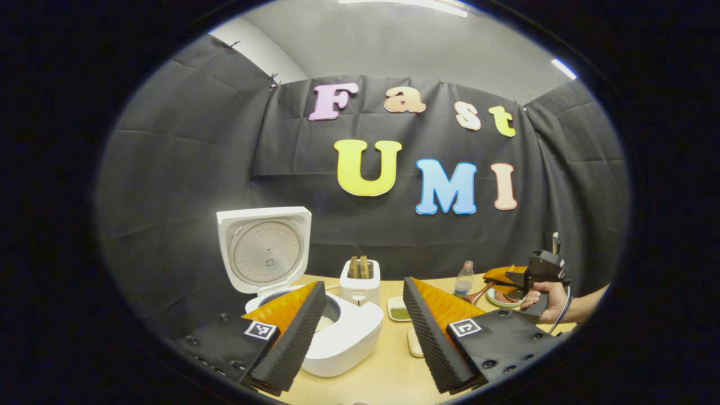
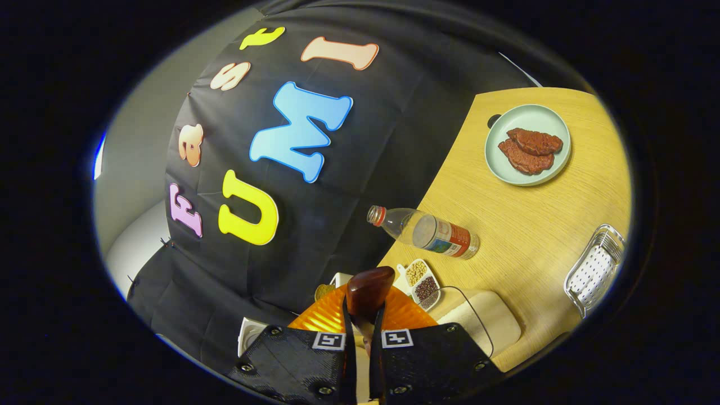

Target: Close the left gripper, press the button to open the rice cooker; take a wooden spoon from the chopstick holder with the right hand, scoop a spoonful of rice and pour it into the rice cooker, then put the wooden spoon back into the chopstick holder.

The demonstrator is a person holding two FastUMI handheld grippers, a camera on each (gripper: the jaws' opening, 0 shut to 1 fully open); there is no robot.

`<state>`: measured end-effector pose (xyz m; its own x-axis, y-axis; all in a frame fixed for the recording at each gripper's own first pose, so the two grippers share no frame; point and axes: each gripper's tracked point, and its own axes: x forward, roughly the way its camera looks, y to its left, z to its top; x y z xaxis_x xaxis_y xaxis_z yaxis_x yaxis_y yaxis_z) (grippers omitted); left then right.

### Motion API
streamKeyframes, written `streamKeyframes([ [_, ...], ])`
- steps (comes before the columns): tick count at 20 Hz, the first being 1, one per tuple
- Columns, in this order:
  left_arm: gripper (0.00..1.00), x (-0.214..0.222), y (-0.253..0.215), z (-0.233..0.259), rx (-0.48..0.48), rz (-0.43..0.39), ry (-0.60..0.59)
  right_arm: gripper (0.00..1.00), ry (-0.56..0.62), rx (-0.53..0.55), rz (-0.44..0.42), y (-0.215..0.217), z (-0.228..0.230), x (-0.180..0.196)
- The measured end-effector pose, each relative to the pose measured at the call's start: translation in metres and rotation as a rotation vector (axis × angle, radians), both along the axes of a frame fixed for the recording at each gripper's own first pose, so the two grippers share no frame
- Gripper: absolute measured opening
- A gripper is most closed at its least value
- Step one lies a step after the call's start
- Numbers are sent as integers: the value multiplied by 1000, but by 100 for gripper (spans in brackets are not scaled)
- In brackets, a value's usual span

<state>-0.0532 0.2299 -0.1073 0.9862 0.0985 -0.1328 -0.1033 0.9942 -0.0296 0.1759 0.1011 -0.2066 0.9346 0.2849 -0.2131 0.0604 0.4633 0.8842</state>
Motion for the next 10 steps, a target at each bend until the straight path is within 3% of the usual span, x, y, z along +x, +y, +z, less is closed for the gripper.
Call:
streamKeyframes([
  [5, 95, -1, -2, 8, -2, -11, -20, 9, -53, 93, -4, 3, 43, -11],
  [9, 92, -5, -1, 10, 2, -23, -29, 9, -76, 93, 22, 20, 64, -14],
  [10, 95, -7, -1, 12, 7, -27, -34, 9, -82, 89, 32, 25, 69, -14],
])
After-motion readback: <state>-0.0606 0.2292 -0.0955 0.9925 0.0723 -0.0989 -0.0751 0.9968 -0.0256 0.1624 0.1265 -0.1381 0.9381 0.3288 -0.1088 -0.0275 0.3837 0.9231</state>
